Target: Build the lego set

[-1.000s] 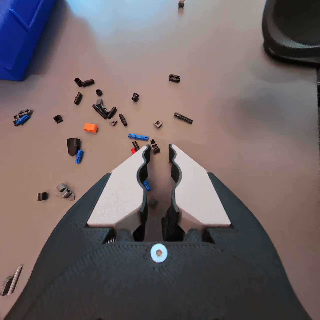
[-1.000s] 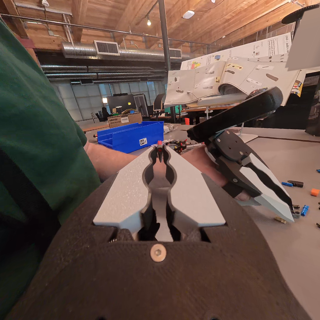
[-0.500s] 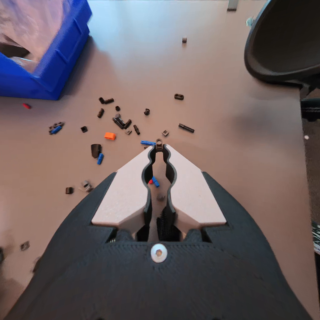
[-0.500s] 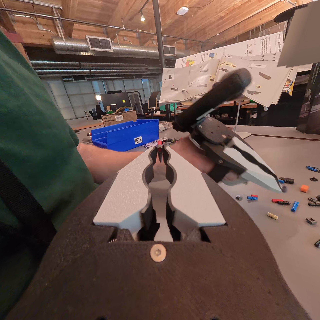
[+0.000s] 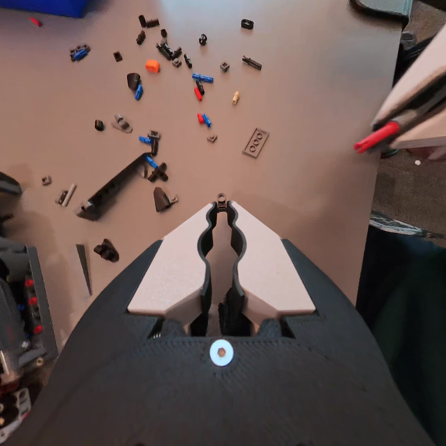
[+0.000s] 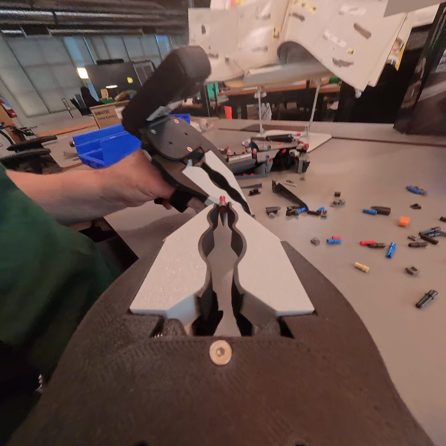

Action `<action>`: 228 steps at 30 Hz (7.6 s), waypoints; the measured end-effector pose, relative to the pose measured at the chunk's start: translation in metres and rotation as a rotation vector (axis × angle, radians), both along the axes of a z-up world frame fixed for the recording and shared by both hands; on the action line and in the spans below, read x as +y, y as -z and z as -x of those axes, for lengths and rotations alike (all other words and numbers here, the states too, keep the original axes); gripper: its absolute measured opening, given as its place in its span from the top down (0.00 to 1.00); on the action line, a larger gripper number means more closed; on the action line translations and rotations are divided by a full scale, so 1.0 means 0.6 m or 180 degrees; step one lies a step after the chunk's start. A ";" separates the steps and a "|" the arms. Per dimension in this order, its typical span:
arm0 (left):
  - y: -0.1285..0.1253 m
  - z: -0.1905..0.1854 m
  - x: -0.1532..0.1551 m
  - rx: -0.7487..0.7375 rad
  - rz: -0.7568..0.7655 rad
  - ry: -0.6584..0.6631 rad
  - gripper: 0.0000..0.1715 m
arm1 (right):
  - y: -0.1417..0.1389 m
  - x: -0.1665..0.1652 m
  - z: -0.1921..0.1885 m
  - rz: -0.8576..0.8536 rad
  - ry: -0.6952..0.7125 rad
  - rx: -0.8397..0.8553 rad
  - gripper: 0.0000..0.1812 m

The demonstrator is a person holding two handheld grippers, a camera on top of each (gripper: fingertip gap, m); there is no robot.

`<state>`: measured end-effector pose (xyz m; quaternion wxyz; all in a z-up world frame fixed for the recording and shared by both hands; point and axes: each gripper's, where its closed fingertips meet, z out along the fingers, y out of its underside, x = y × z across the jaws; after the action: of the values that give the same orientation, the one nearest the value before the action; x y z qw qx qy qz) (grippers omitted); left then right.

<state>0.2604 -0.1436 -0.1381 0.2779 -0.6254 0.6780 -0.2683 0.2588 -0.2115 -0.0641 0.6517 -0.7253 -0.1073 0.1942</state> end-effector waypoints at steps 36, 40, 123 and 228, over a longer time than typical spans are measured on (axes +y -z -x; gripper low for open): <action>-0.040 0.027 -0.007 -0.0513 0.0421 -0.0004 0.96 | 0.012 0.063 0.000 0.0412 -0.0138 0.0431 0.97; 0.015 0.031 -0.015 0.0039 0.0033 0.0038 0.96 | 0.029 0.053 -0.005 0.0539 -0.0081 0.0435 0.97; -0.098 0.003 -0.002 -0.0624 -0.2607 0.1196 0.94 | 0.017 0.100 0.000 0.0917 -0.0642 0.1662 0.97; 0.041 0.058 -0.157 0.0118 -0.0432 0.1240 0.97 | -0.008 0.091 -0.020 0.0549 -0.0694 0.1904 0.98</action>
<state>0.2255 -0.2376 -0.1629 0.2497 -0.4671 0.8077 -0.2591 0.2709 -0.1567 -0.0595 0.5659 -0.6729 0.0287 0.4756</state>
